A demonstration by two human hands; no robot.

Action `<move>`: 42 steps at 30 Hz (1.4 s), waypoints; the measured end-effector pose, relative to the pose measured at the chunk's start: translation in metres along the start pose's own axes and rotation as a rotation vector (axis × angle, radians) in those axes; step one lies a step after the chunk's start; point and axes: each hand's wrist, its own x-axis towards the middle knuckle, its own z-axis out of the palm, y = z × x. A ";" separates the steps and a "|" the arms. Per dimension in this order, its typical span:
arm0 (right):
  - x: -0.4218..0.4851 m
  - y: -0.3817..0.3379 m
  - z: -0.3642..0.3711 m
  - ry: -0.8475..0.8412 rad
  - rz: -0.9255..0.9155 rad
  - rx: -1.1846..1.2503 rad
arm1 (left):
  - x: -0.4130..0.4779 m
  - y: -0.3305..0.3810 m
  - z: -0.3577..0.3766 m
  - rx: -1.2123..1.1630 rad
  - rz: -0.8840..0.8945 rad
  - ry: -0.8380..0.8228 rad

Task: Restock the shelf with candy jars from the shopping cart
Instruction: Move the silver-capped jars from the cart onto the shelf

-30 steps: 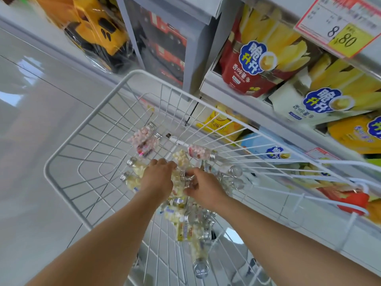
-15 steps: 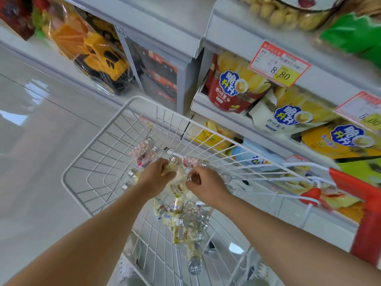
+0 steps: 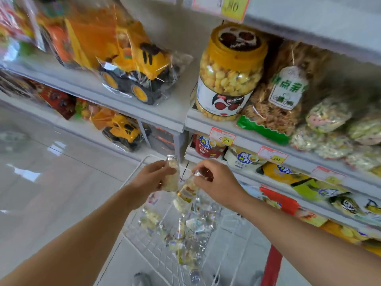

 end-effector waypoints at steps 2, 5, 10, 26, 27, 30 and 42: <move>-0.009 -0.027 -0.025 0.044 -0.070 0.015 | -0.017 0.032 0.003 -0.013 0.038 -0.037; -0.023 -0.069 -0.066 0.106 -0.191 -0.002 | -0.043 0.081 0.012 -0.019 0.086 -0.109; -0.047 -0.133 -0.143 0.254 -0.390 -0.133 | -0.084 0.167 0.047 -0.008 0.254 -0.245; -0.063 -0.195 -0.332 0.673 -0.481 -0.454 | -0.102 0.329 0.191 0.183 0.790 -0.063; -0.060 -0.193 -0.338 0.673 -0.458 -0.499 | -0.095 0.333 0.195 0.196 0.763 -0.081; -0.048 -0.188 -0.353 0.658 -0.384 -0.617 | -0.072 0.346 0.210 0.278 0.722 -0.018; -0.017 -0.193 -0.378 0.611 -0.120 -0.902 | -0.030 0.357 0.222 0.558 0.855 0.082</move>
